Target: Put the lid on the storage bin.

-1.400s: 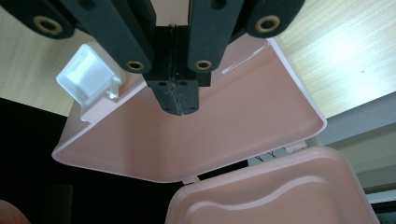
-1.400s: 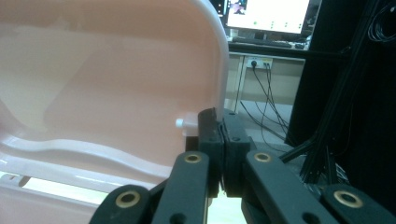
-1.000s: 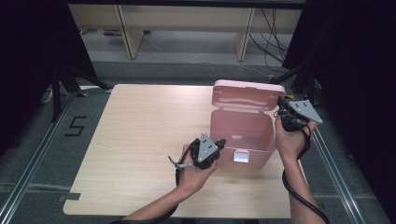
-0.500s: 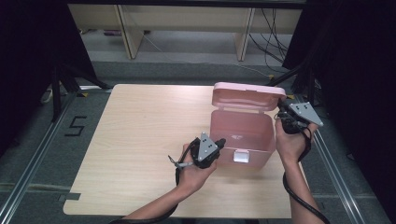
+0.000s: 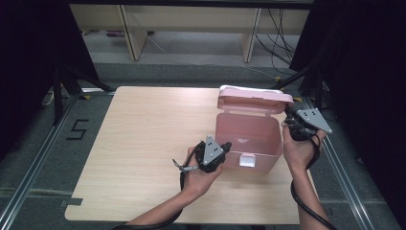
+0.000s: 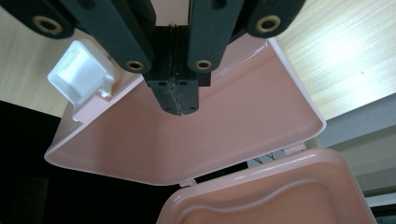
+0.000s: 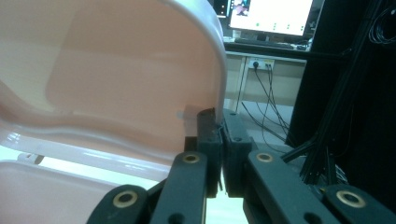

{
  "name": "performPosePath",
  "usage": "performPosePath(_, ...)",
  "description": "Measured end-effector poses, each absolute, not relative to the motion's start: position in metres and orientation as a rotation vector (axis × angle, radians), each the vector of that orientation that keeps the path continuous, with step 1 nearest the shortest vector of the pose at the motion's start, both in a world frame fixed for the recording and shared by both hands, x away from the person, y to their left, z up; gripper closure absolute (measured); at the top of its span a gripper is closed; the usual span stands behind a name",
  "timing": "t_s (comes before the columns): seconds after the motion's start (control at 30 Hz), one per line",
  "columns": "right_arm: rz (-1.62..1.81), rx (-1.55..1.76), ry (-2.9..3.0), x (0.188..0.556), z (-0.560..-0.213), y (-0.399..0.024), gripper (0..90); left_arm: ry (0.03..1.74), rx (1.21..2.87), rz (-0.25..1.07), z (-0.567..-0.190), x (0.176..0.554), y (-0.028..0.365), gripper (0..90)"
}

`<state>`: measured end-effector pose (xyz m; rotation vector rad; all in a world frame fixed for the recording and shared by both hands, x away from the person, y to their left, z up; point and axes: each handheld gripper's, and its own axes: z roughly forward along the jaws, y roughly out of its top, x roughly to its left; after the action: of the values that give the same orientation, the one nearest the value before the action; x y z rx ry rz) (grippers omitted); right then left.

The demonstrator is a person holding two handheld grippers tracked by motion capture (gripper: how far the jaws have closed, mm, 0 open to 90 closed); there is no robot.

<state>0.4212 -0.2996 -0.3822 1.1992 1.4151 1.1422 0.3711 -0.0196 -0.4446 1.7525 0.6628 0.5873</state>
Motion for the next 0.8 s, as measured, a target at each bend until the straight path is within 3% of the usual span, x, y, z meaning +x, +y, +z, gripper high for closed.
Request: performPosePath(0.8, 1.15, 1.212, 1.435, 0.402, -0.394, -0.301, 88.4, 0.652, 1.761, 0.58, -0.444, 0.373, -0.02, 89.5)
